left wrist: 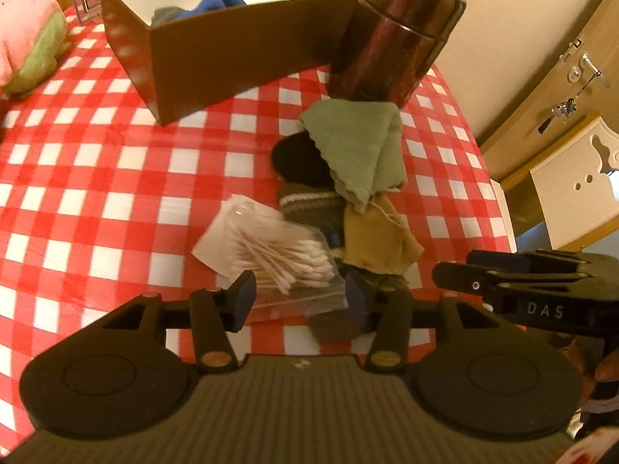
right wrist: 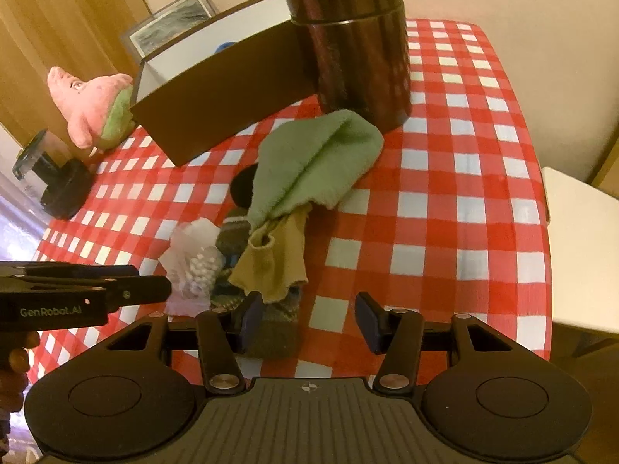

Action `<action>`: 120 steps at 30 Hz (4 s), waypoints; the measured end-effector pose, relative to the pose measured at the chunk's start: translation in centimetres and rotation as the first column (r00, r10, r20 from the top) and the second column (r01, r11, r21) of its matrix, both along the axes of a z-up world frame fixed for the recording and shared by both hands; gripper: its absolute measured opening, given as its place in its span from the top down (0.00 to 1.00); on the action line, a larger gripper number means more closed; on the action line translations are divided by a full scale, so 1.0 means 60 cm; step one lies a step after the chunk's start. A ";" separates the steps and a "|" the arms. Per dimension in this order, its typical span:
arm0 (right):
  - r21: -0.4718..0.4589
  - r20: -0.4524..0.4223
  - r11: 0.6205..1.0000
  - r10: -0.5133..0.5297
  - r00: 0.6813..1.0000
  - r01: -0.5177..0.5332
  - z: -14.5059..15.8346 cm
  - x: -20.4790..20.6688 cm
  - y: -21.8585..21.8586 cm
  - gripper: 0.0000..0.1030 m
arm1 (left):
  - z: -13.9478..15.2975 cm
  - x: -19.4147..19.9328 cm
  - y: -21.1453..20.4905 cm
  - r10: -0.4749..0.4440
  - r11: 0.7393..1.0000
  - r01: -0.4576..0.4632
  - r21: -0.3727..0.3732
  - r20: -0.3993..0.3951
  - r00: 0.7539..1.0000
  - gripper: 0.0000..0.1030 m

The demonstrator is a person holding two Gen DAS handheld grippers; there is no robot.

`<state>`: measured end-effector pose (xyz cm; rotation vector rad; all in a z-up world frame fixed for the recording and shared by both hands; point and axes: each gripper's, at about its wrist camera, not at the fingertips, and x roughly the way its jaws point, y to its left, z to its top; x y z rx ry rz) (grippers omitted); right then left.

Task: Organize soft objects
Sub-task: 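Grasp the cotton swab bag with the left tool while the right tool grasps the beige sock, then lift the swab bag and beige sock and carry both over the brown box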

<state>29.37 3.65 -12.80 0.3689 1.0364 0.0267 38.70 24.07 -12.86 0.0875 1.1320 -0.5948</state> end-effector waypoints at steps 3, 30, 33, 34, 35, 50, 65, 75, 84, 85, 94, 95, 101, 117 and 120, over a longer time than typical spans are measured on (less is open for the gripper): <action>0.007 -0.006 1.000 -0.010 1.000 0.010 -0.004 -0.004 -0.003 0.48 | -0.009 0.000 -0.013 0.001 1.000 -0.001 0.011 -0.003 1.000 0.53; 0.037 -0.017 0.999 -0.006 1.000 0.007 -0.021 0.005 0.009 0.49 | -0.055 -0.011 0.045 -0.003 0.974 -0.018 0.225 0.090 0.996 0.42; 0.040 0.009 0.999 0.007 1.000 -0.007 -0.016 0.010 0.015 0.48 | -0.028 -0.003 0.052 0.018 0.993 -0.026 0.118 0.070 0.997 0.34; 0.040 0.016 0.999 0.012 1.000 -0.013 -0.015 0.013 0.018 0.48 | -0.022 0.002 0.052 0.030 0.996 -0.036 0.084 0.067 0.997 0.32; 0.039 0.024 0.999 0.019 1.000 -0.020 -0.013 0.016 0.021 0.48 | -0.018 0.008 0.050 0.041 0.998 -0.045 0.054 0.062 0.997 0.32; -0.003 0.051 0.998 0.068 0.996 -0.068 -0.026 0.067 0.049 0.46 | -0.091 0.069 0.028 0.109 0.983 -0.112 0.147 0.034 0.993 0.52; -0.047 0.026 0.996 0.072 0.997 -0.070 -0.062 0.097 0.052 0.44 | -0.070 0.054 0.077 0.040 0.981 -0.061 0.183 0.112 0.993 0.73; -0.039 0.040 0.991 0.129 0.991 -0.127 -0.047 0.077 0.050 0.92 | -0.061 0.046 0.074 0.018 0.980 -0.042 0.194 0.127 0.992 0.73; 0.001 0.082 0.988 0.154 0.985 -0.154 -0.006 0.054 0.055 0.92 | -0.025 0.042 0.061 0.000 0.986 -0.029 0.164 0.170 0.985 0.73; 0.002 0.085 0.988 0.156 0.984 -0.157 -0.003 0.053 0.056 0.92 | -0.020 0.042 0.060 0.000 0.987 -0.028 0.159 0.175 0.985 0.73; 0.022 0.134 0.981 0.186 0.973 -0.191 0.031 0.045 0.065 0.92 | 0.020 0.039 0.060 0.003 0.991 -0.033 0.131 0.222 0.975 0.73; 0.025 0.142 0.980 0.192 0.971 -0.197 0.036 0.044 0.067 0.92 | 0.025 0.038 0.060 0.002 0.991 -0.032 0.129 0.230 0.973 0.73; 0.026 0.200 0.969 0.234 0.951 -0.244 0.061 0.035 0.082 0.92 | 0.056 0.036 0.060 -0.001 0.994 -0.028 0.103 0.270 0.963 0.73; -0.025 0.308 0.963 0.264 0.914 -0.270 0.114 0.101 0.079 0.92 | 0.148 0.075 0.054 0.005 1.000 -0.003 -0.006 0.386 0.923 0.73; -0.062 0.341 0.963 0.268 0.901 -0.263 0.131 0.136 0.076 0.92 | 0.171 0.105 0.049 0.003 1.000 0.006 -0.020 0.429 0.903 0.73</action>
